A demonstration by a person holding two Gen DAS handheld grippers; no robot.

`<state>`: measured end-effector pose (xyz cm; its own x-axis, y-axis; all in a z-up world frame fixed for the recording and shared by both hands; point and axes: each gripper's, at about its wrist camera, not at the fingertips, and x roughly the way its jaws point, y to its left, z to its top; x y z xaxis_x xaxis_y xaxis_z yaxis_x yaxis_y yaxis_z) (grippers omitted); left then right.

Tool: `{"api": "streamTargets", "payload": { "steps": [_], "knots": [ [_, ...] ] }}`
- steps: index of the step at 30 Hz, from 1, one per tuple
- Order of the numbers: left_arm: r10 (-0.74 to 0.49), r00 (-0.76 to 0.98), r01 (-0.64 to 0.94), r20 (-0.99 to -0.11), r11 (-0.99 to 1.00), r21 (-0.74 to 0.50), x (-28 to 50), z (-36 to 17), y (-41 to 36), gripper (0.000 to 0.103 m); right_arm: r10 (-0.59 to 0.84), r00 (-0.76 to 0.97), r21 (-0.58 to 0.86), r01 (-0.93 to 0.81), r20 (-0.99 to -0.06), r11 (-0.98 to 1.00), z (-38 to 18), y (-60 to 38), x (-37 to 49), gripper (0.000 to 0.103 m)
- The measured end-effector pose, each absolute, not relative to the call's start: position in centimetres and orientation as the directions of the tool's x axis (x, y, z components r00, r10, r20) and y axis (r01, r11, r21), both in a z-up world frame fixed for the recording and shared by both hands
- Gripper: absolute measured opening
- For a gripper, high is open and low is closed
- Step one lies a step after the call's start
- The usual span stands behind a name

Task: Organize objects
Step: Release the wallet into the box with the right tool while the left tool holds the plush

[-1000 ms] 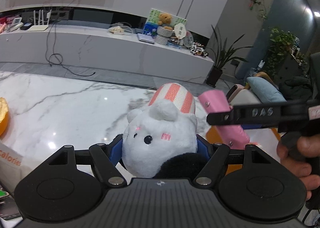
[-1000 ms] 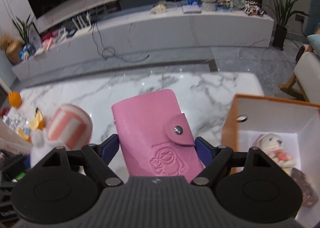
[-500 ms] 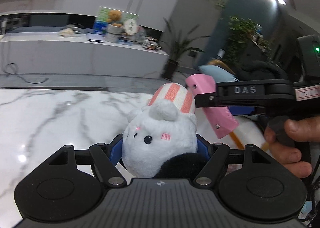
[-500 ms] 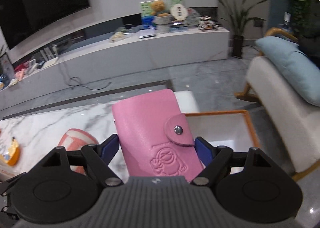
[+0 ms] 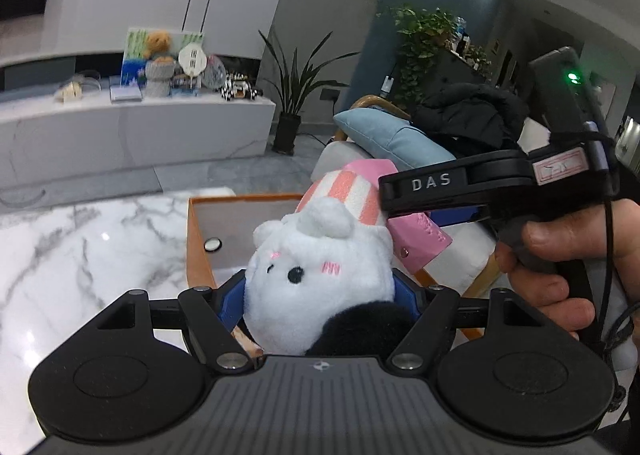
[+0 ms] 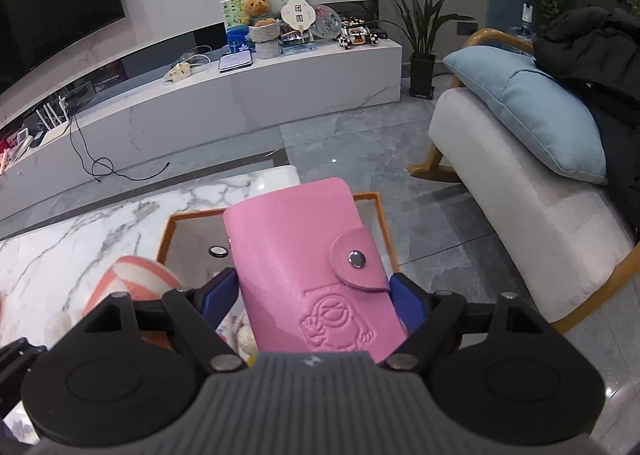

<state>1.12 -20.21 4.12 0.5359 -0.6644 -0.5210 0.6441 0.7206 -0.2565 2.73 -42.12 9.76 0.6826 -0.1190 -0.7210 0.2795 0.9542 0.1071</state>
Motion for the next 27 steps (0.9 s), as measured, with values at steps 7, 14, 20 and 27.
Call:
{"api": "streamTargets", "payload": {
  "steps": [7, 14, 20, 27],
  "knots": [
    [-0.698, 0.514, 0.658, -0.498, 0.694, -0.294, 1.1, 4.1, -20.7, 0.084, -0.118, 0.690, 0.127, 0.294, -0.714, 0.947, 10.1, -43.1, 2.1, 0.082],
    [-0.644, 0.457, 0.644, -0.614, 0.715, -0.271, 0.7, 1.2, -23.1, 0.084, -0.111, 0.650, 0.100, 0.278, -0.752, 0.955, 8.4, -42.7, 3.0, 0.082],
    [-0.581, 0.437, 0.620, -0.686, 0.747, -0.238, 1.1, -0.5, -23.8, 0.084, -0.117, 0.580, 0.032, 0.241, -0.806, 0.970, 5.4, -41.3, 4.2, 0.082],
    [-0.516, 0.475, 0.650, -0.713, 0.752, -0.110, 0.1, -0.7, -25.2, 0.084, -0.127, 0.552, -0.004, 0.218, -0.824, 0.976, 3.8, -41.2, 4.7, 0.082]
  ]
}}
